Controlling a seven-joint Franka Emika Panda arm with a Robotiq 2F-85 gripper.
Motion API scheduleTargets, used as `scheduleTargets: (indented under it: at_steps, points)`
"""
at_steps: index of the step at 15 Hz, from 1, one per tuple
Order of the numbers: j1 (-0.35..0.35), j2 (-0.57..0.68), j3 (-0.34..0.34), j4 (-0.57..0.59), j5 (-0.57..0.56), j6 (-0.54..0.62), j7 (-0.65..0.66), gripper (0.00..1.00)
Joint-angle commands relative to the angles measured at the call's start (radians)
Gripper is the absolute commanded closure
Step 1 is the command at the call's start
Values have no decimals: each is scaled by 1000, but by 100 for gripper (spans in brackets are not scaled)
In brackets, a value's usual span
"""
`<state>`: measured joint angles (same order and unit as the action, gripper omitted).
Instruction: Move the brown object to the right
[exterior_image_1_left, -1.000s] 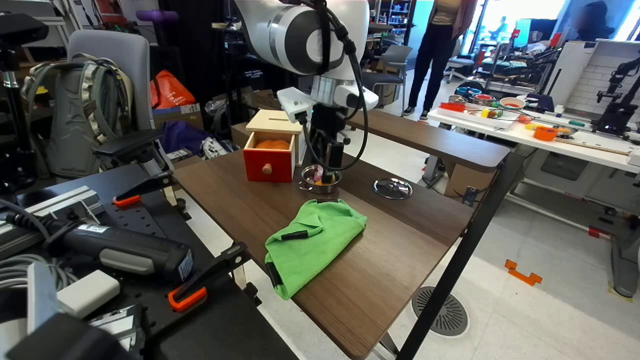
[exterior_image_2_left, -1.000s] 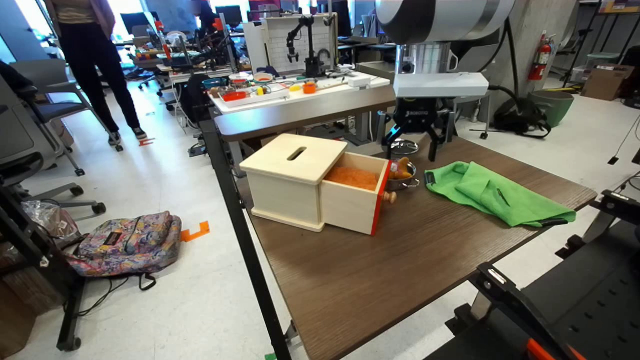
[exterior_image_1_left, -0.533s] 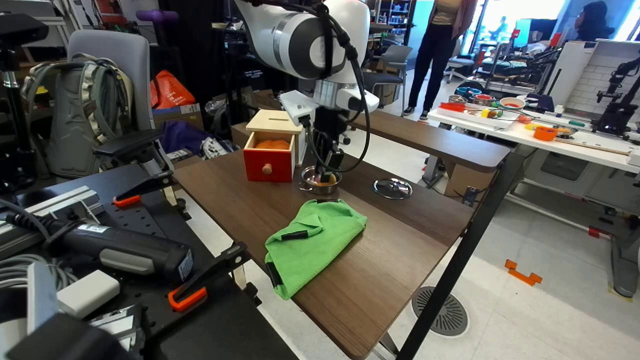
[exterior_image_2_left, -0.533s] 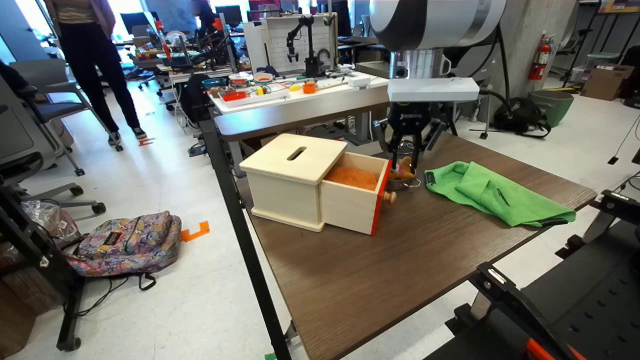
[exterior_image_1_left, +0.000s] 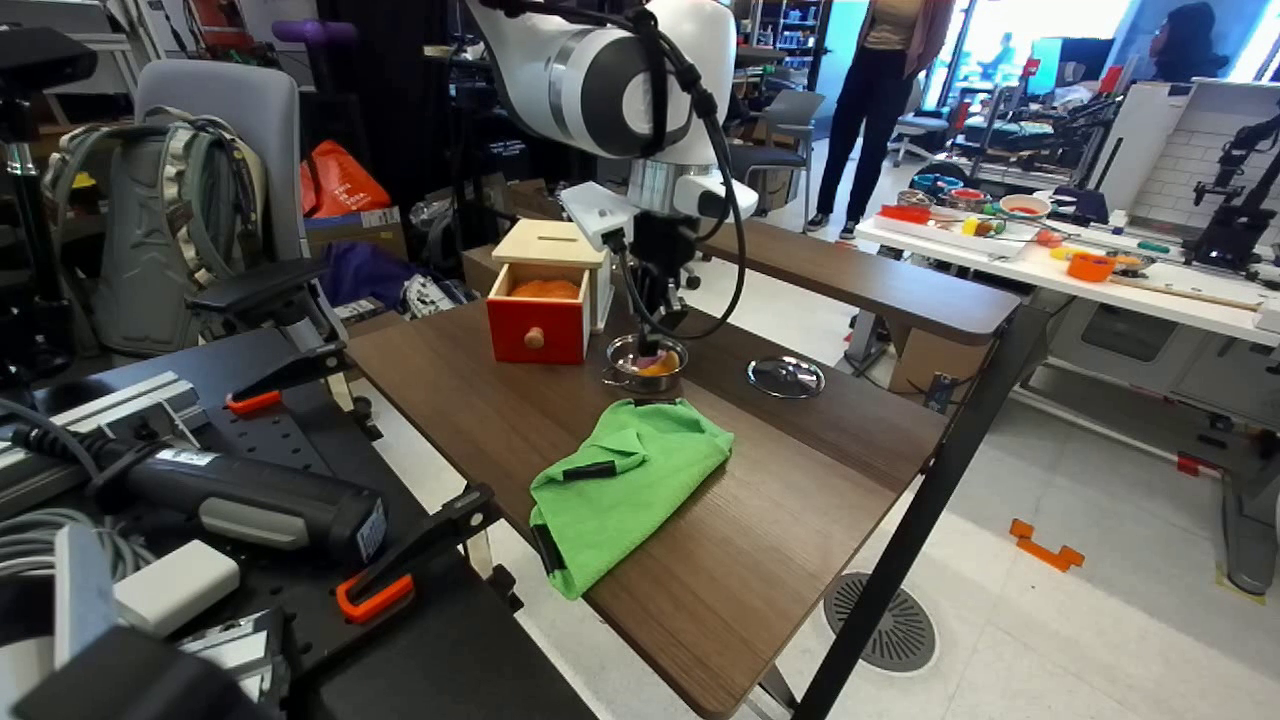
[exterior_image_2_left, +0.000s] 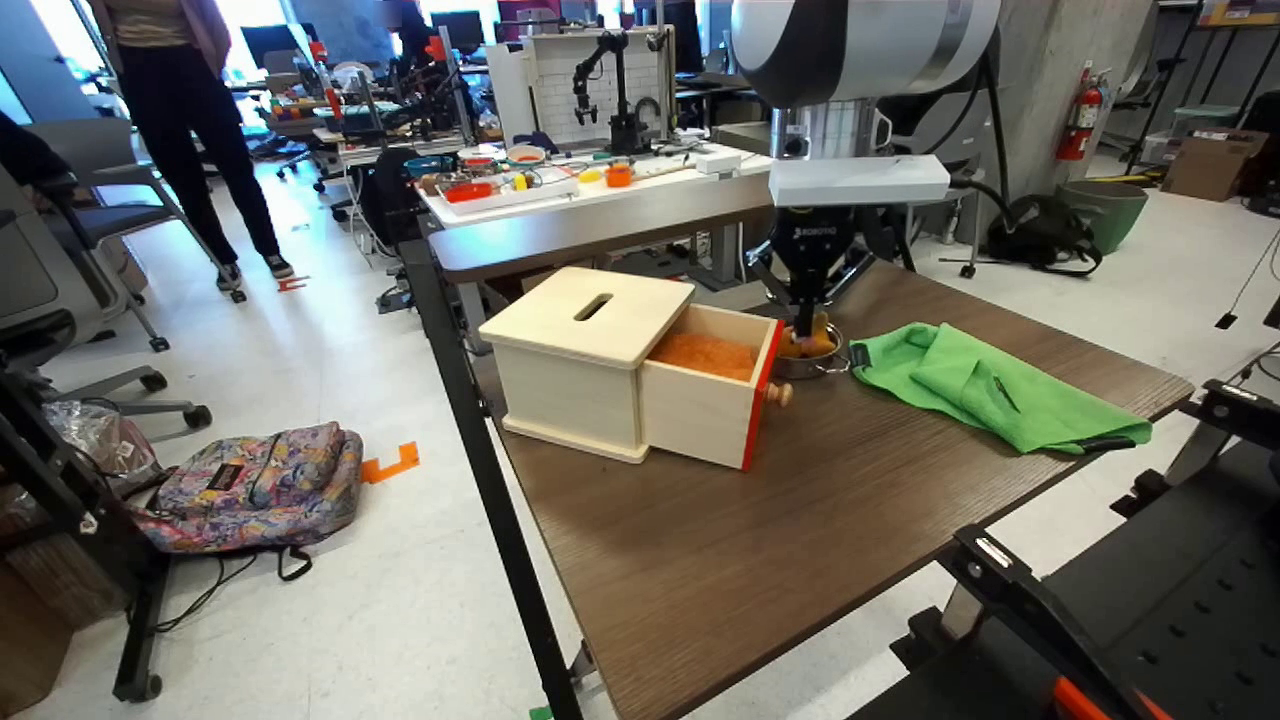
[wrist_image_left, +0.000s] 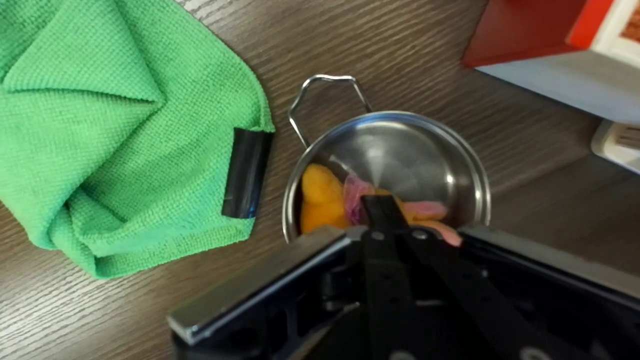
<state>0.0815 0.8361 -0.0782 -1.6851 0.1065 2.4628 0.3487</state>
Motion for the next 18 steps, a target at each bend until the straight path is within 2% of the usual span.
scheduleTargets:
  at_steps: [1, 10, 14, 18]
  points:
    - [18, 18, -15, 30, -20, 12, 23, 100]
    - [-13, -112, 13, -19, 22, -16, 16, 100]
    - [-56, -133, 18, 17, 57, -51, 1, 100]
    - [-114, -101, 20, 70, 94, -78, -8, 100]
